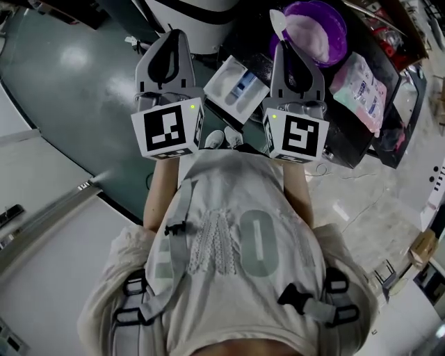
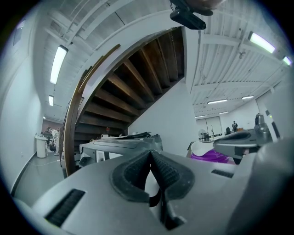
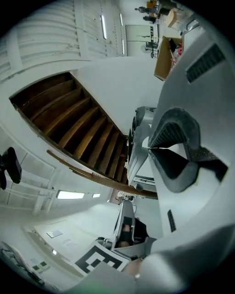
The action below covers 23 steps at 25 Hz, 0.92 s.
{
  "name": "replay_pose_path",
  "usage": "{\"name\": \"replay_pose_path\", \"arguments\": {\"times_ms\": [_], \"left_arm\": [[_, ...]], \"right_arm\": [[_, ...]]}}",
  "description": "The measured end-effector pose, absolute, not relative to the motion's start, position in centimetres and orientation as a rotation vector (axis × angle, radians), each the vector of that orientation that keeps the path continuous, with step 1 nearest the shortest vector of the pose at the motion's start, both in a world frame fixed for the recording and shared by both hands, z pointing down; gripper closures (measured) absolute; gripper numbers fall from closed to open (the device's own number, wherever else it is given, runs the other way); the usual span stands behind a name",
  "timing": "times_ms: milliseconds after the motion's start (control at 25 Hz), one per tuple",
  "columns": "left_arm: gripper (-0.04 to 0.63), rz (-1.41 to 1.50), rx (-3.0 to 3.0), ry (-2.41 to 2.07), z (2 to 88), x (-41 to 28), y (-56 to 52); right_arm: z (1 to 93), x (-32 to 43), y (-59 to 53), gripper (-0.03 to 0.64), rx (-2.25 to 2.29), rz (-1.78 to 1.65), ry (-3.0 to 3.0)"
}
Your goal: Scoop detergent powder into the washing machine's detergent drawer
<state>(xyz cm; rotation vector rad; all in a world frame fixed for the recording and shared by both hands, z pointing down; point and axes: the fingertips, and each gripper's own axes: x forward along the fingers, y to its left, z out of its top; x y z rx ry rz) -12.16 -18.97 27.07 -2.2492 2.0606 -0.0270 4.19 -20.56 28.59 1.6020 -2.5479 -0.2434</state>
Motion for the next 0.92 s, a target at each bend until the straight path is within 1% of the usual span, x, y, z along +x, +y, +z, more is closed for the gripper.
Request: {"name": "replay_pose_path", "arguments": {"times_ms": [920], "left_arm": [[0.575, -0.022, -2.233, 2.061, 26.36, -12.20, -18.70]], "right_arm": [[28.40, 5.05, -19.97, 0.606, 1.610, -0.228, -2.551]]}}
